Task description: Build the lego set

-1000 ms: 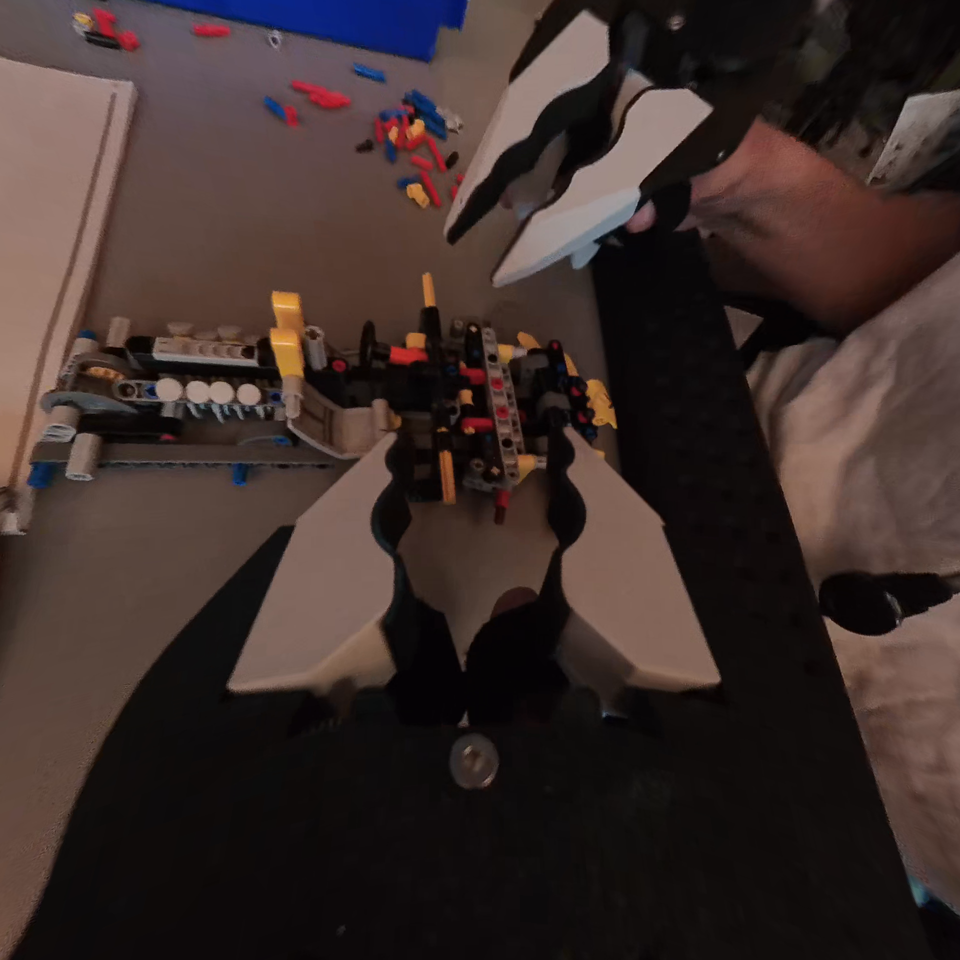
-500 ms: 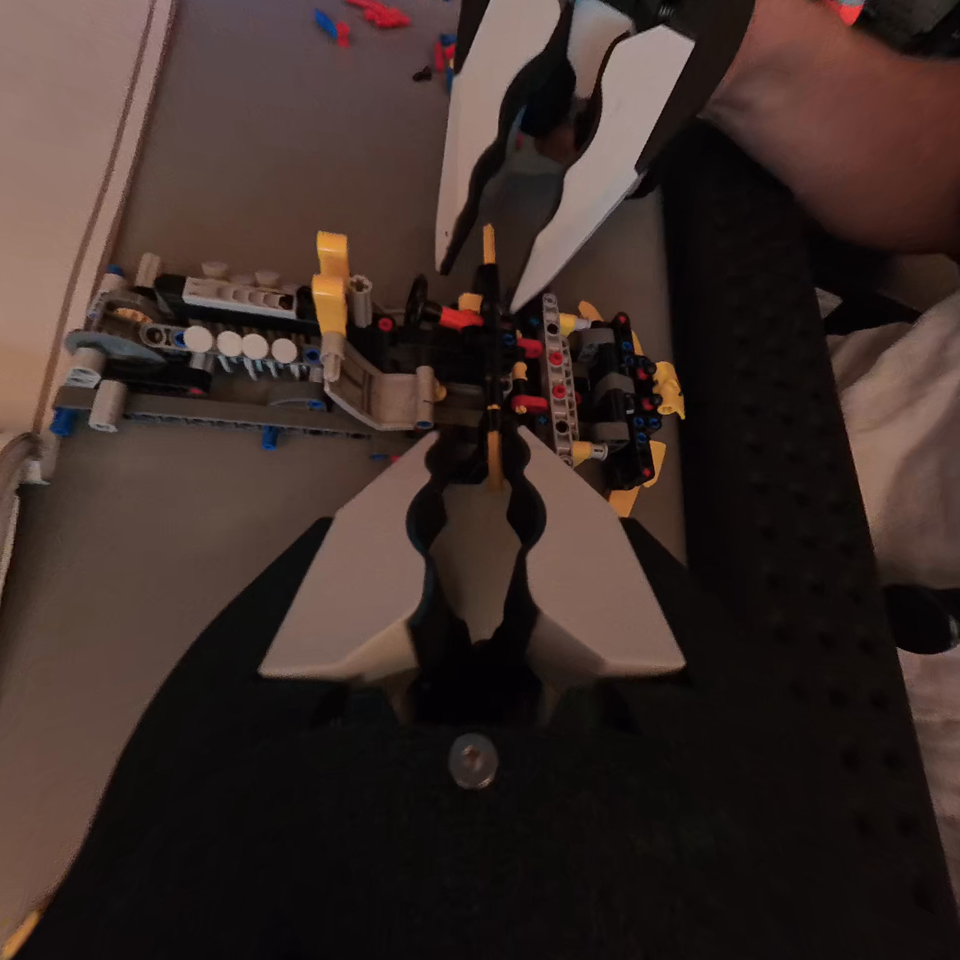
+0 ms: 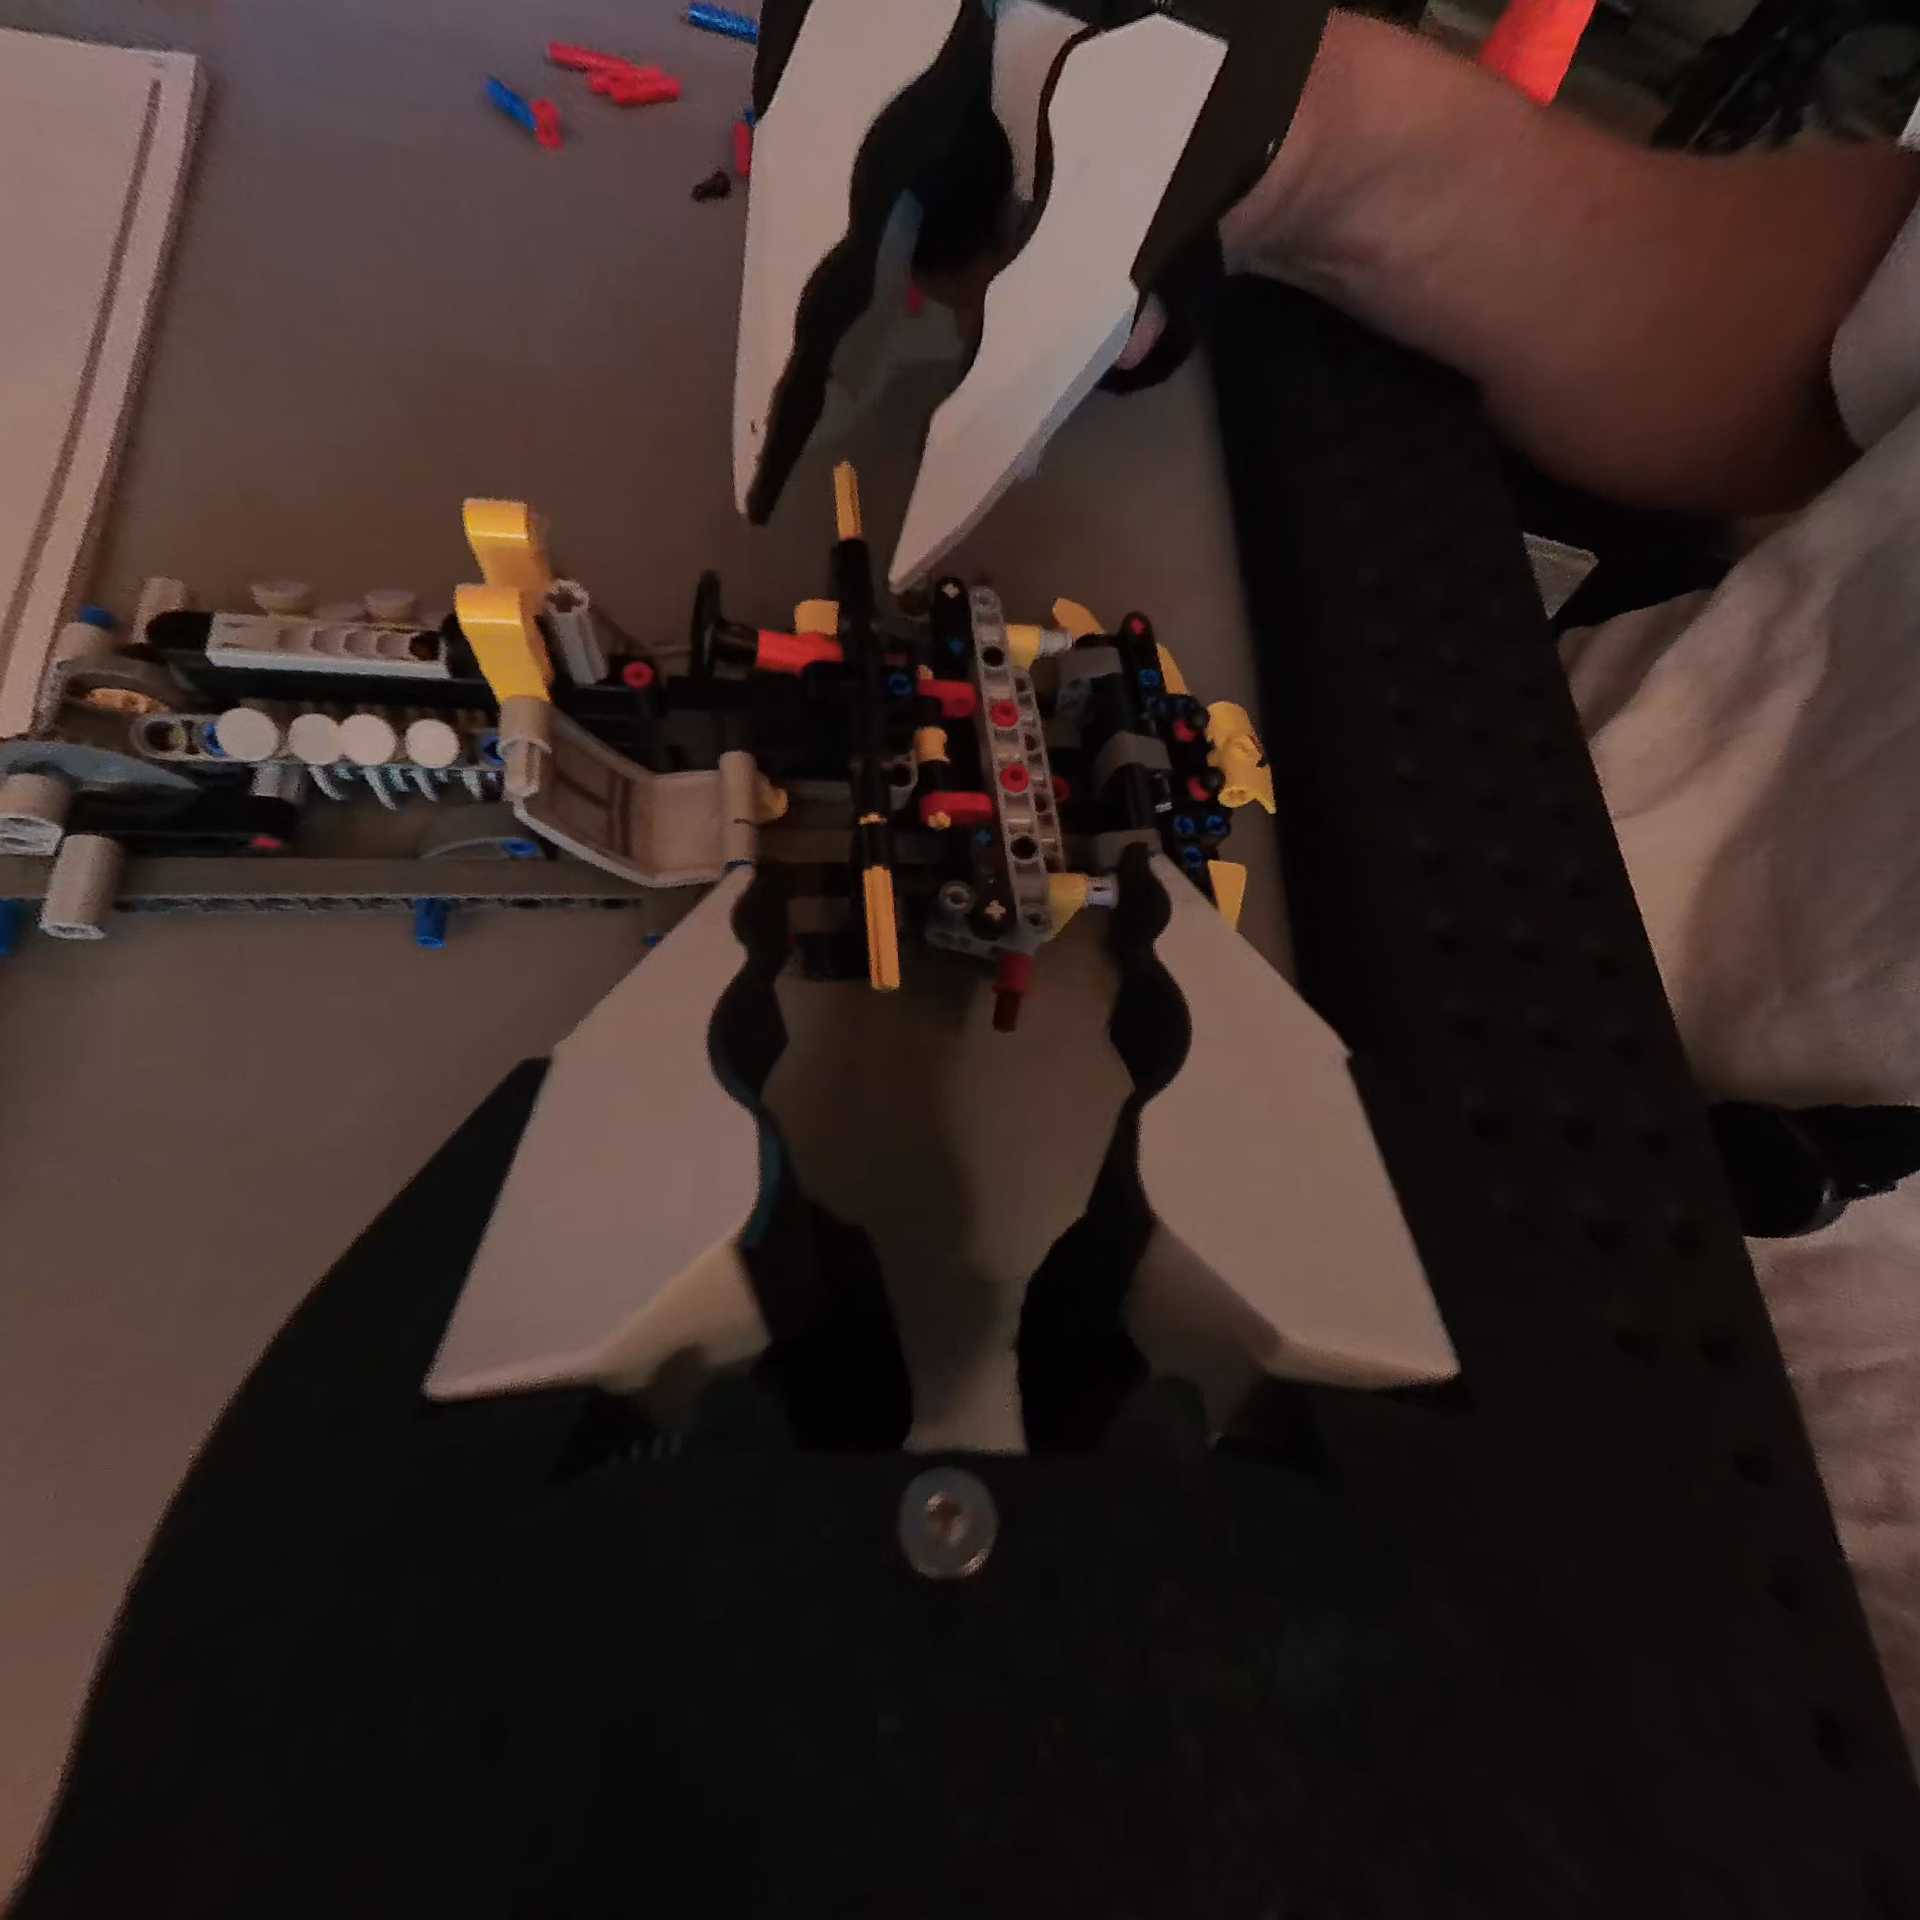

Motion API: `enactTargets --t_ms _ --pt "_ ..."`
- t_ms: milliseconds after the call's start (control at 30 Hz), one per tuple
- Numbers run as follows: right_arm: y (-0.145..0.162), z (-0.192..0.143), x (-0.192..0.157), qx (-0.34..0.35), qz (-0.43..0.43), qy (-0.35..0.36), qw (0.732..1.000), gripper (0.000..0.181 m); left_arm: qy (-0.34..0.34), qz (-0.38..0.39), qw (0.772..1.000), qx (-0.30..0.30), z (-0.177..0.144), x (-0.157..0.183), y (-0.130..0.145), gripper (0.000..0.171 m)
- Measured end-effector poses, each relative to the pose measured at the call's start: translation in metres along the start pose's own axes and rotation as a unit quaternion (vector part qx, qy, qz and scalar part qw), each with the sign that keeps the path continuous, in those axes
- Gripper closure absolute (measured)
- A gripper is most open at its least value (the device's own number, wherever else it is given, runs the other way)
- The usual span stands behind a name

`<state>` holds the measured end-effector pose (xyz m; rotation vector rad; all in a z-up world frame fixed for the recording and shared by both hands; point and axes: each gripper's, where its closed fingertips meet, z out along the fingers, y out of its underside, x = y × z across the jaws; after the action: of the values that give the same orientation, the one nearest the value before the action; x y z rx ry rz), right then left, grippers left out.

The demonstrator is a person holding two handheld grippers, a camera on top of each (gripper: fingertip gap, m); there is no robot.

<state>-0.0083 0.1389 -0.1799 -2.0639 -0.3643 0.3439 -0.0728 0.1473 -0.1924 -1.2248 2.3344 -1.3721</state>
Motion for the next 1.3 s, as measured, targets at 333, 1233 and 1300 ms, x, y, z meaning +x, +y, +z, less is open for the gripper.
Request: enactTargets --t_ms 333,1233,1300 --pt "-0.009 -0.005 0.002 0.035 0.001 0.005 0.999 0.157 -0.043 -0.043 0.996 0.072 -0.019 -0.020 -0.017 0.118" --pt "-0.030 -0.025 0.006 0.111 -0.008 0.037 0.993 0.167 0.105 -0.342 0.822 0.442 -0.139 -0.081 -0.055 0.171" --pt "-0.030 -0.025 0.006 0.110 -0.009 0.039 0.993 0.167 0.092 -0.339 0.830 0.433 -0.136 -0.082 -0.053 0.171"
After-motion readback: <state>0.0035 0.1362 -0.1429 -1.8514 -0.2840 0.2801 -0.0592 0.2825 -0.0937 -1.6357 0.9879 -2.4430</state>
